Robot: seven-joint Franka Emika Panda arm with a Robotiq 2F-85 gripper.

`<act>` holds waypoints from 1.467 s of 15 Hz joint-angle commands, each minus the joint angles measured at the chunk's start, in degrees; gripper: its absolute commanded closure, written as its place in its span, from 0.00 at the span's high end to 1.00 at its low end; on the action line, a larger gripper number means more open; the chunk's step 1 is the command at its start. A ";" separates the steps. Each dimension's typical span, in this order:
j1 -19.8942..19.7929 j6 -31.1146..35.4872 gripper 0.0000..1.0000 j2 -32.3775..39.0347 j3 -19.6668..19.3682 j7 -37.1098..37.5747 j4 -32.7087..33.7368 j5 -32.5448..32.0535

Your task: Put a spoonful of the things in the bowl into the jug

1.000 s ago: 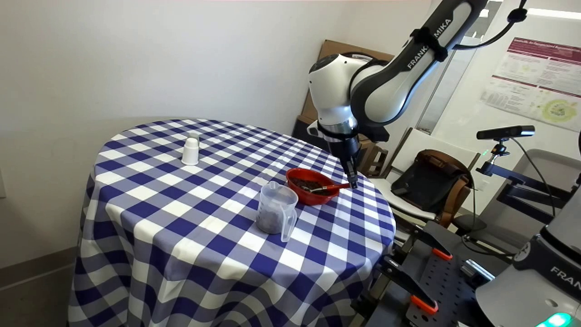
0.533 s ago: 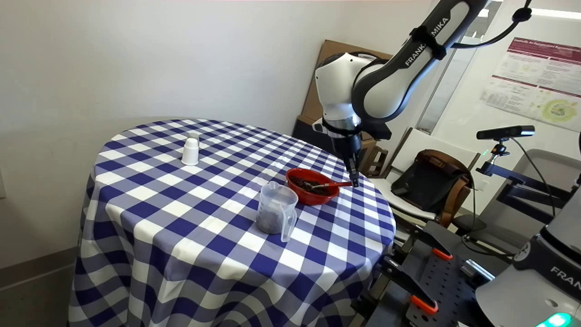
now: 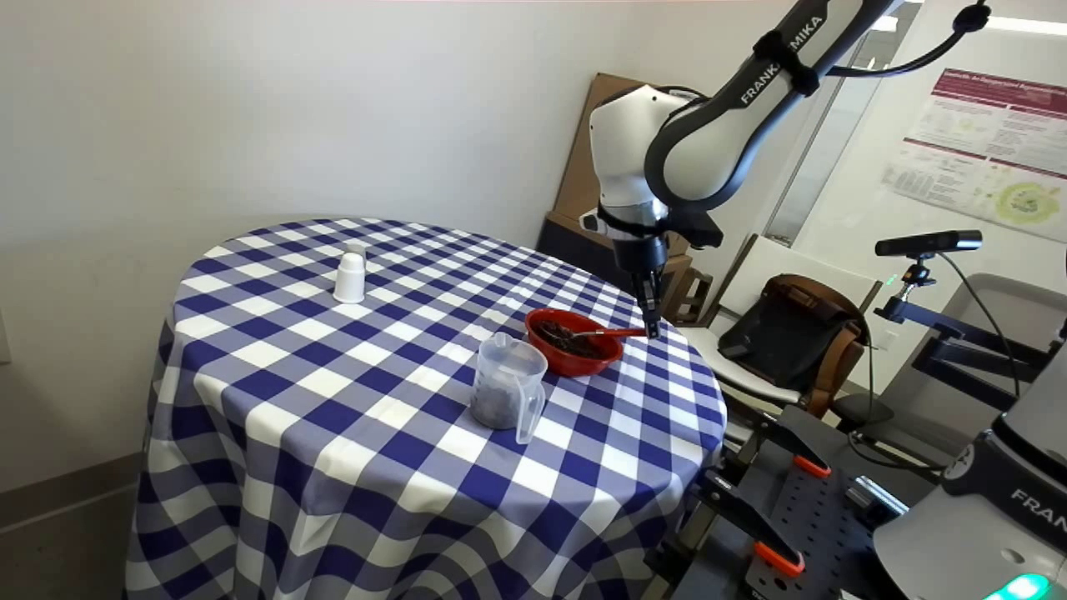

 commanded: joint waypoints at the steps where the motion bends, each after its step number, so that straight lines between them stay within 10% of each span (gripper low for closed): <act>1: -0.45 1.30 0.05 -3.13 -0.90 -4.28 -1.85 2.23; 22: -0.79 2.12 0.05 -15.54 -3.27 -12.67 -11.93 0.20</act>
